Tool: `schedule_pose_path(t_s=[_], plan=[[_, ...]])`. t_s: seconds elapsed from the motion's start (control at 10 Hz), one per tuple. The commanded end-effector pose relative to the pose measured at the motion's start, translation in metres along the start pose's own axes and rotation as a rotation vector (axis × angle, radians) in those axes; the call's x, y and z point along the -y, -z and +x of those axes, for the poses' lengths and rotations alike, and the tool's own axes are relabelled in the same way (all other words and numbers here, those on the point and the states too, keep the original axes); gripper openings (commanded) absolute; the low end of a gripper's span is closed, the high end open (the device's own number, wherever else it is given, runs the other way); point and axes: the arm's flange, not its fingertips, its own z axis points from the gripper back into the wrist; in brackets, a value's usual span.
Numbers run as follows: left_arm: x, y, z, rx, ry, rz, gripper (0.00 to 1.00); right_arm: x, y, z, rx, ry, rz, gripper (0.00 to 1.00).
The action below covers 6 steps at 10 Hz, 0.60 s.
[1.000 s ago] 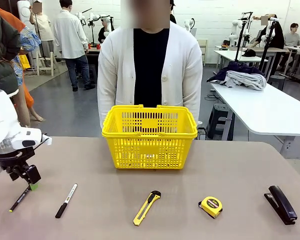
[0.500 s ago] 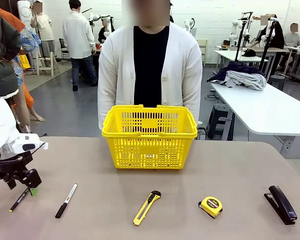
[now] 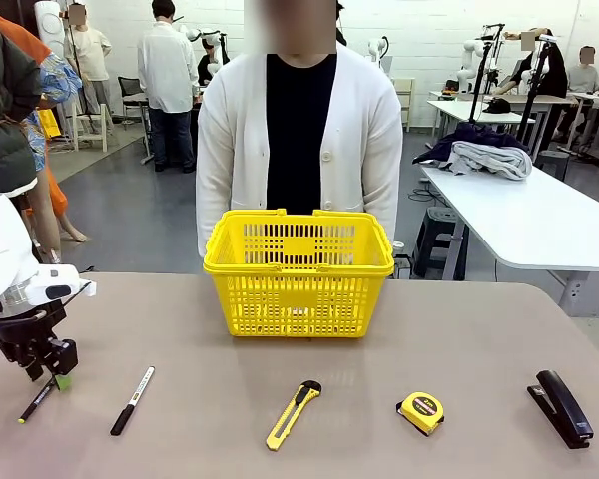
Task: Place the items the person wants into the basket.
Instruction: Pick up the item the person points to and place it in the Market Basket.
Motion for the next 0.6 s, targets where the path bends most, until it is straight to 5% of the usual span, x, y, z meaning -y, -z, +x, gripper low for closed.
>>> schedule_pose_path(t_s=[0.0, 0.2, 0.5], plan=[[0.0184, 0.0139, -0.0556, 0.011, -0.023, 0.023, 0.19, 0.0004, 0.0010, 0.0009, 0.007, 0.000, 0.003, 1.00], [0.0181, 0.0159, -0.0551, 0.001, -0.020, 0.026, 0.00, 0.0004, 0.0010, 0.0009, 0.007, 0.000, 0.003, 1.00], [0.0181, 0.0187, -0.0541, -0.010, -0.015, 0.023, 0.00, 0.0004, 0.0010, 0.0009, 0.007, 0.000, 0.003, 1.00]])
